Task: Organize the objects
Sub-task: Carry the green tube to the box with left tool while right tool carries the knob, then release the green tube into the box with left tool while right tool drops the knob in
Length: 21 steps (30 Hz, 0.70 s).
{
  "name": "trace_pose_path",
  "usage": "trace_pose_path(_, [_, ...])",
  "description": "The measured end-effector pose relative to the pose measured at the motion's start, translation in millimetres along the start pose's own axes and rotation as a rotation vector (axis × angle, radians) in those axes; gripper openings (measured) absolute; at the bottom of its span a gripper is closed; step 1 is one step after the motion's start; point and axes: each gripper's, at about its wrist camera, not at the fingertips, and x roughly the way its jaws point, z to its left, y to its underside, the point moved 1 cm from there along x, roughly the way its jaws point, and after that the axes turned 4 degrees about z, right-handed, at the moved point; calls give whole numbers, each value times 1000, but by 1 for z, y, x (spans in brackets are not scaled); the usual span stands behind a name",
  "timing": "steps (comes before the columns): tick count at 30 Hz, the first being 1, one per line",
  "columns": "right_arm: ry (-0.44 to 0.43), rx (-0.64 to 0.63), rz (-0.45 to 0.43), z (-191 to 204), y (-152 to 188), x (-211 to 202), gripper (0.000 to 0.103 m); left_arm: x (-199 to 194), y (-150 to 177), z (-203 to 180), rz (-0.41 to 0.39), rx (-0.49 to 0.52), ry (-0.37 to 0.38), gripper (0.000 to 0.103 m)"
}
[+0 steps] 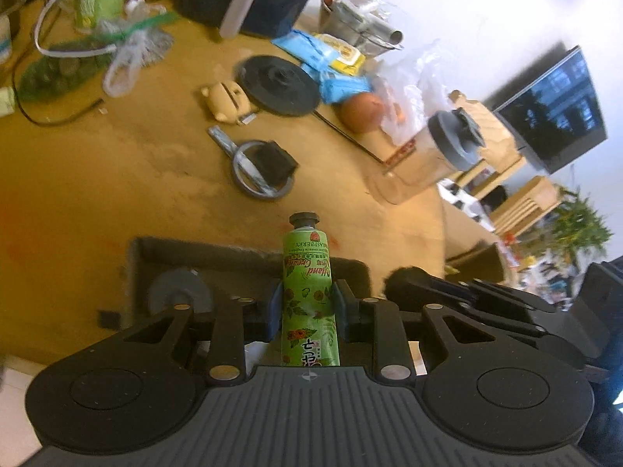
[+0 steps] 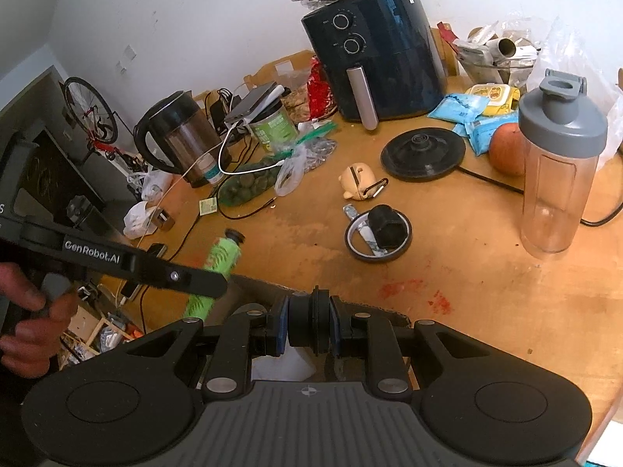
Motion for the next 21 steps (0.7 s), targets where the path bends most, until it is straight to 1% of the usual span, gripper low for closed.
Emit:
trace_pose_path(2, [7, -2, -6, 1, -1, -2, 24, 1, 2, -1, 3, -4, 24, 30])
trace_pose_path(4, [13, -3, -9, 2, 0, -3, 24, 1, 3, -5, 0, 7, 17, 48])
trace_pose_path(6, [25, -7, -9, 2, 1, -3, 24, -3, 3, -7, -21, 25, -8, 54])
trace_pose_path(7, [33, -12, -9, 3, 1, -3, 24, -4, 3, -9, -30, 34, -30, 54])
trace_pose_path(10, [53, -32, -4, 6, 3, -1, 24, -11, 2, -10, -69, 62, -124, 54])
trace_pose_path(12, [51, -32, 1, 6, 3, 0, 24, -15, 2, -7, -85, 58, -157, 54])
trace_pose_path(18, [49, -44, 27, 11, 4, 6, 24, -22, 3, 6, -106, 22, -210, 54])
trace_pose_path(21, [43, -69, 43, 18, 5, 5, 24, -25, 5, 11, -110, 8, -213, 54])
